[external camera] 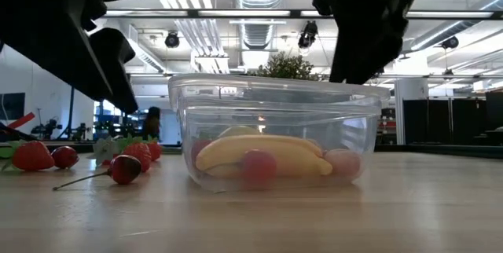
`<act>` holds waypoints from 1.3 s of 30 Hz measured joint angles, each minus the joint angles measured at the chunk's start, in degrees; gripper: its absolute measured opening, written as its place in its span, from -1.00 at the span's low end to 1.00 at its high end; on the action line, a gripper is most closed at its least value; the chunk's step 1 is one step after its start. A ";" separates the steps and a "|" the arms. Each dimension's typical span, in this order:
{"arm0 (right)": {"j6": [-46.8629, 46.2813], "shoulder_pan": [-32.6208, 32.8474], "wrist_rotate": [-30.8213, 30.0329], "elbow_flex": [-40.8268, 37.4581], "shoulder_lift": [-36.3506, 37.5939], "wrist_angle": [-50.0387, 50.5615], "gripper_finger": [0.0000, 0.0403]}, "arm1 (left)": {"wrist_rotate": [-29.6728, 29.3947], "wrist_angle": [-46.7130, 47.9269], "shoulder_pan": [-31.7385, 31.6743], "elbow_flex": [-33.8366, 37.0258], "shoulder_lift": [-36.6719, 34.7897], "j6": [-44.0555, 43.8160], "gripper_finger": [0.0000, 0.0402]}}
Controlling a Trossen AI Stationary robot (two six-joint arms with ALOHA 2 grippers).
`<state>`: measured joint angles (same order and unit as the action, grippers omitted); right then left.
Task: Pick and placing Produce into tupperware
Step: Put the red cherry into the transparent bin
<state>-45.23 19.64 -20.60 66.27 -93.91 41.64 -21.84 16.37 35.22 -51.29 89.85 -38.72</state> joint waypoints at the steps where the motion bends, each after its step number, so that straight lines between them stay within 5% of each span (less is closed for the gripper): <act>1: 0.15 0.00 0.02 -0.38 0.00 0.03 0.71 | 0.04 0.05 0.15 -0.89 1.16 0.00 0.32; 9: 0.48 0.13 0.02 -2.34 0.11 0.03 0.71 | -0.59 0.35 0.16 -5.13 7.28 -1.29 0.32; 23: 3.56 0.22 -1.31 -3.20 2.30 -0.19 0.69 | -0.51 0.55 0.16 -3.21 7.96 -4.48 0.32; 33: 2.93 0.22 -12.05 -6.30 13.85 -0.23 0.69 | 0.54 -0.94 -0.26 -2.99 9.83 -4.48 0.32; 39: 13.84 0.11 -14.00 -7.38 24.47 1.24 0.67 | 0.53 -0.88 -0.76 -2.72 9.87 -4.51 0.32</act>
<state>-31.39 19.75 -34.60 58.89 -69.44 42.87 -21.31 15.49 34.46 -54.02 99.72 -43.22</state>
